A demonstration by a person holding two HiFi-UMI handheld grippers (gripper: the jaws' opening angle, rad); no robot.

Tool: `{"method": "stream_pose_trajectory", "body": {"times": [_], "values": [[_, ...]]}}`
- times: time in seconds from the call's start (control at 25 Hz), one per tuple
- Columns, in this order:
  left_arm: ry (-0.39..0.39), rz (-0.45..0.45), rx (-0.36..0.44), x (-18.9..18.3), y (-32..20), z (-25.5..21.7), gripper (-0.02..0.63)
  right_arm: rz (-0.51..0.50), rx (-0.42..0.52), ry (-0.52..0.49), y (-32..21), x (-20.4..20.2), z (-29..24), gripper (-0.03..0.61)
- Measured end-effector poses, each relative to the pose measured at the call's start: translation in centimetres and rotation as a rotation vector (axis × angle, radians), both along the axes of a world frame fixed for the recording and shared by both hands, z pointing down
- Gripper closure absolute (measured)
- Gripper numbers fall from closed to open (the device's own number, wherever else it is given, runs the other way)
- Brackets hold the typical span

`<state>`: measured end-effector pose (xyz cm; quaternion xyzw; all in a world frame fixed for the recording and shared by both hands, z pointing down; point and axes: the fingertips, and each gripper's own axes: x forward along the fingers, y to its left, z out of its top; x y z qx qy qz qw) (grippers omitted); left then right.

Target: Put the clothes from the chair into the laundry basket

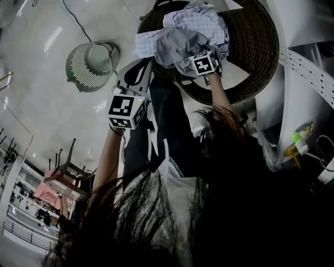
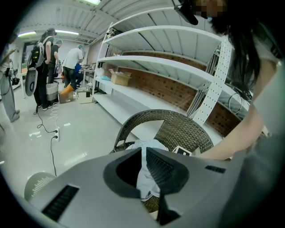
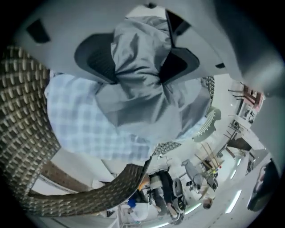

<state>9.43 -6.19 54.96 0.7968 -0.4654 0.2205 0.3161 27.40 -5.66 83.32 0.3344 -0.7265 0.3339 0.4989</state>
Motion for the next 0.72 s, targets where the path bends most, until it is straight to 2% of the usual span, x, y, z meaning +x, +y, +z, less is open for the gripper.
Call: {"method": "stream_pose_trajectory", "body": {"times": [0.12, 0.32, 0.4, 0.48, 0.6, 0.72], "values": [[-0.002, -0.015, -0.032, -0.2, 0.3, 1.6, 0.571, -0.046, 0.0, 0.027, -0.5, 0.4, 2.0, 0.273], [-0.026, -0.018, -0.037, -0.4, 0.6, 2.9, 0.571, -0.025, 0.039, 0.01, -1.2, 0.7, 2.5, 0.276], [-0.019, -0.031, -0.046, -0.4, 0.7, 3.0, 0.571, -0.015, 0.062, -0.003, -1.1, 0.5, 2.2, 0.32], [-0.005, -0.037, -0.054, -0.1, 0.9, 3.0, 0.571, -0.01, 0.069, -0.01, -0.8, 0.4, 1.9, 0.421], [0.005, -0.028, -0.052, 0.6, 1.0, 3.0, 0.571, 0.019, 0.054, -0.012, -0.5, 0.6, 1.3, 0.478], [0.006, -0.024, -0.038, 0.9, 0.6, 2.3, 0.571, 0.089, 0.02, -0.059, -0.5, 0.8, -0.6, 0.515]]}}
